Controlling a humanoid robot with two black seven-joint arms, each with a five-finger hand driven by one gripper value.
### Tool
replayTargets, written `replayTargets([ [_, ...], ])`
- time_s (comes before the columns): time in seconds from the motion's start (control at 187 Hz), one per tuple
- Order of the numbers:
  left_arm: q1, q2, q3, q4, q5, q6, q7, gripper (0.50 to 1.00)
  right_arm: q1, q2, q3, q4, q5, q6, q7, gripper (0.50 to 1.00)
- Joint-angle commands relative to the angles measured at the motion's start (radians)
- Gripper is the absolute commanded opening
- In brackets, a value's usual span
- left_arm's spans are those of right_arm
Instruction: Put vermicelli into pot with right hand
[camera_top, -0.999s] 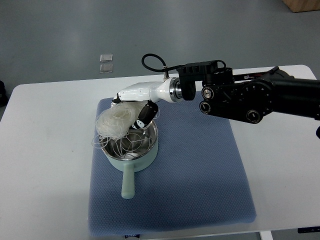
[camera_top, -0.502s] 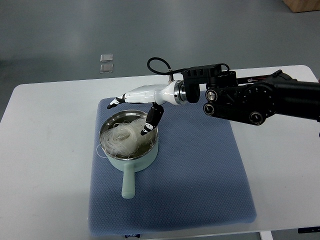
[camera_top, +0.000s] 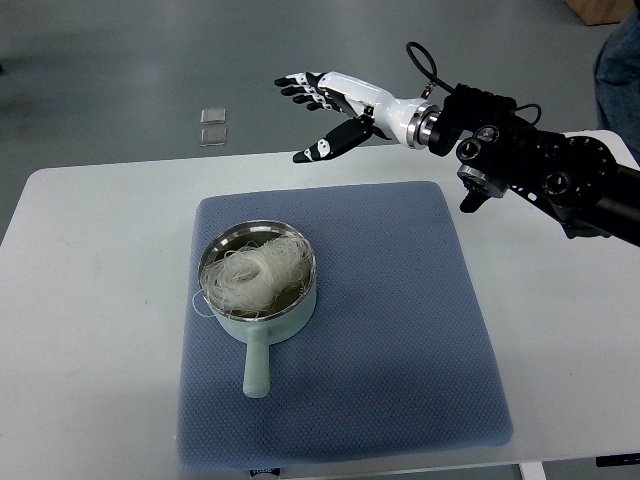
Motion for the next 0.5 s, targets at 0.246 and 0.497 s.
replayTargets([
  [0.246,0.0,0.0,-0.002,0.0,0.0,0.0,-0.002,1.0,-0.199,0.012,0.255,-0.059,0.287,-0.091,-0.007,0.913],
  [0.497,-0.001,0.0,-0.002,0.0,0.0,0.0,-0.003,1.0,-0.259,0.006,0.295,-0.06,0.364,-0.092,0.004,0.924],
])
